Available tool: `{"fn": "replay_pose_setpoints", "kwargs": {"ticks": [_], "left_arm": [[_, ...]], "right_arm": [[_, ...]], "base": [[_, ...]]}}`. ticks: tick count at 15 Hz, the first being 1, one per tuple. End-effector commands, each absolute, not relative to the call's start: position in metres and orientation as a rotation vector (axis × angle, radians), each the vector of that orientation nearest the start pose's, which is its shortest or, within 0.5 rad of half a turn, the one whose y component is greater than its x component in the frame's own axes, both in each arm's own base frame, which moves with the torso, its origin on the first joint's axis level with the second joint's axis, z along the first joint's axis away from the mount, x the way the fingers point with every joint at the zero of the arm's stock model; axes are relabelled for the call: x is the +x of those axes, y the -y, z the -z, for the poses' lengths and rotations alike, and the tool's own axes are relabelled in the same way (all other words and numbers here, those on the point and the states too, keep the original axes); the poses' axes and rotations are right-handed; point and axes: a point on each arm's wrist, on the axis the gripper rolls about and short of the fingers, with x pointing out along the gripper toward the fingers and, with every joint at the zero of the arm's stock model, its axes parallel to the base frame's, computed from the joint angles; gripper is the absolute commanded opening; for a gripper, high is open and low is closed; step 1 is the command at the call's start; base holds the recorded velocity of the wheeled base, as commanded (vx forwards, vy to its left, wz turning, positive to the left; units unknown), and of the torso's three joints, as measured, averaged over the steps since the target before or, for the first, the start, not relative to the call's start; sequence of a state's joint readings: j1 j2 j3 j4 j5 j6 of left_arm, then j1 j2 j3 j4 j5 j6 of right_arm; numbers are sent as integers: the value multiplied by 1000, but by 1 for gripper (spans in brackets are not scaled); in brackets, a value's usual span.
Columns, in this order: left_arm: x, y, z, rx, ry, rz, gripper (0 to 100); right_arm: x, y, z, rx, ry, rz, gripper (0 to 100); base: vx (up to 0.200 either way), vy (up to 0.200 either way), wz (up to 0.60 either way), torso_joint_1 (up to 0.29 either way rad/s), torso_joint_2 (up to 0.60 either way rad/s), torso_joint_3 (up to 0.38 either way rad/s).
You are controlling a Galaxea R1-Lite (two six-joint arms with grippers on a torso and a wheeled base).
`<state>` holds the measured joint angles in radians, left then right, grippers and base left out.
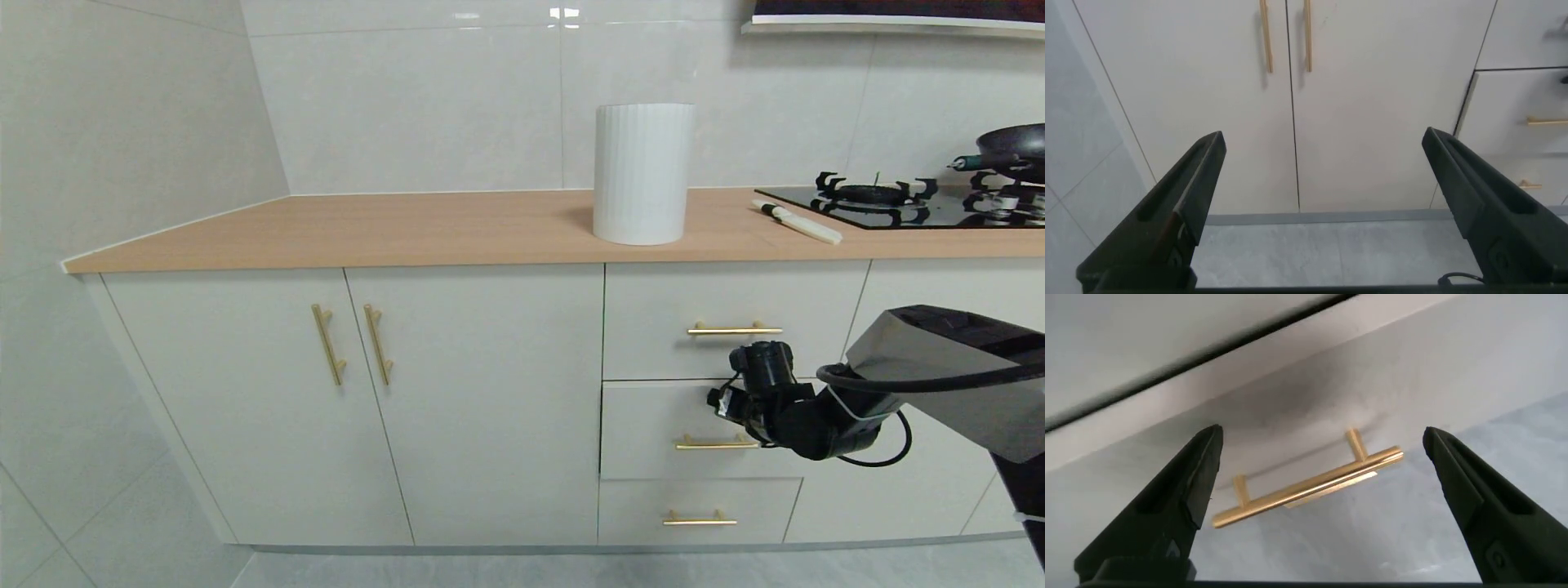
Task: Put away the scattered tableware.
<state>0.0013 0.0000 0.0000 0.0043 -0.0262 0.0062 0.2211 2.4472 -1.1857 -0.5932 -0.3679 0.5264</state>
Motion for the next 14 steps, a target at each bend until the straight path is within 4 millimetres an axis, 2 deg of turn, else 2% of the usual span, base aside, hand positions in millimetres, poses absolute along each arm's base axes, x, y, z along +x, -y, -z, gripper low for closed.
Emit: {"fn": "replay_pose_setpoints", "kwargs": {"ticks": [1,7,8,9,11,12,13,14], "left_arm": [[-23,1,-75,6,-5,25,100],[-23,1,-75,6,-5,25,100],[-23,1,-75,6,-5,25,100],[-23,1,-75,6,-5,25,100],[-23,1,-75,6,-5,25,100],[-23,1,-75,6,-5,25,100],[-23,1,-75,6,-5,25,100],[-23,1,-75,6,-5,25,100]], "right_arm": [[435,-85,19,338,-566,317,100],[440,-83,17,363,-545,332,100],[424,-81,6,352,-561,338,100],[406,-79,-11,341,-569,327,100],[365,-77,-60,312,-533,282,100],[342,-75,-87,291,-497,254,100],[310,-68,-129,291,-413,221,100],[288,-63,-151,279,-365,211,100]], "base": [[0,0,0,0,0,0],[0,0,0,0,0,0],[0,0,0,0,0,0],[0,0,0,0,0,0],[0,0,0,0,0,0],[0,0,0,0,0,0],[0,0,0,0,0,0],[0,0,0,0,0,0]]}}
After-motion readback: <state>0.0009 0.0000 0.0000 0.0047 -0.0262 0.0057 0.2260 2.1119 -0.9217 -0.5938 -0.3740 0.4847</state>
